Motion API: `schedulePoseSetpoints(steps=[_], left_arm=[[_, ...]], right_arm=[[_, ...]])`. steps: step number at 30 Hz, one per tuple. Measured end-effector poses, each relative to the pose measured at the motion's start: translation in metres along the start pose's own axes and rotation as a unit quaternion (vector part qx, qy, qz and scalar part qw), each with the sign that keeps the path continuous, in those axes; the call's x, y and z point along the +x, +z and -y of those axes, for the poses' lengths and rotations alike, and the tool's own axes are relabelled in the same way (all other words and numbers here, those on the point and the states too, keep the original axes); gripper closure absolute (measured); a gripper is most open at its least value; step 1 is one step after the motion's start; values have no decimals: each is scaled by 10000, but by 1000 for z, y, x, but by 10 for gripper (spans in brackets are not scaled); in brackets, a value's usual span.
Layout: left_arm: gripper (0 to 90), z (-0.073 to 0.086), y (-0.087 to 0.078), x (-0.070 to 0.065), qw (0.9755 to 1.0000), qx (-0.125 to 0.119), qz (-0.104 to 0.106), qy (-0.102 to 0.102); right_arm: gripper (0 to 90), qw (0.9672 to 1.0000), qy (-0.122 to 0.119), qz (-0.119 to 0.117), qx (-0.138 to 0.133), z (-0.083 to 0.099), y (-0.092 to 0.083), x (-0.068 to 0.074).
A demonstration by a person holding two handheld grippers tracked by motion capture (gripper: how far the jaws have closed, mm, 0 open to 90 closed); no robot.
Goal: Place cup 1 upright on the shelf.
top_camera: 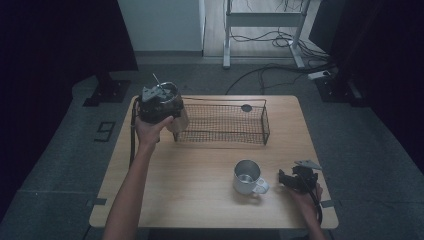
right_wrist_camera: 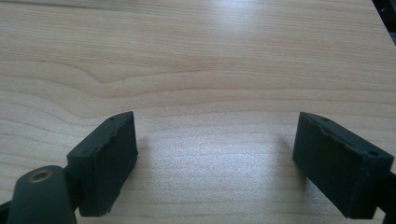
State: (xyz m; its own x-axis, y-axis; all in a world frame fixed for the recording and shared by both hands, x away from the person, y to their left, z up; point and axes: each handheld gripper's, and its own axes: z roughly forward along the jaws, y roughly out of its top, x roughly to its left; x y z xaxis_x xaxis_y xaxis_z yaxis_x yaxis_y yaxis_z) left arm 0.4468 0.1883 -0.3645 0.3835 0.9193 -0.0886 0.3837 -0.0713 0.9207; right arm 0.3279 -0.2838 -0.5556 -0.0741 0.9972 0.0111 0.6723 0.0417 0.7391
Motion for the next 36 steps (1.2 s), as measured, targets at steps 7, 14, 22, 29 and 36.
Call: schedulePoseSetpoints(steps=[7,14,22,29,36], left_arm=[[41,-4,10,-3,10000,-24,31,-43],[41,-7,21,-8,10000,28,44,-23],[41,-11,30,-10,10000,51,32,-10],[41,-15,40,-13,10000,78,30,-30],[40,-16,50,-17,9999,157,32,12]], right_arm=[[135,10000,3,0,0,0,0,0],[135,10000,2,-3,1,0,0,0],[136,10000,3,2,0,0,0,0],[136,10000,17,9,4,0,0,0],[136,10000,17,4,3,0,0,0]])
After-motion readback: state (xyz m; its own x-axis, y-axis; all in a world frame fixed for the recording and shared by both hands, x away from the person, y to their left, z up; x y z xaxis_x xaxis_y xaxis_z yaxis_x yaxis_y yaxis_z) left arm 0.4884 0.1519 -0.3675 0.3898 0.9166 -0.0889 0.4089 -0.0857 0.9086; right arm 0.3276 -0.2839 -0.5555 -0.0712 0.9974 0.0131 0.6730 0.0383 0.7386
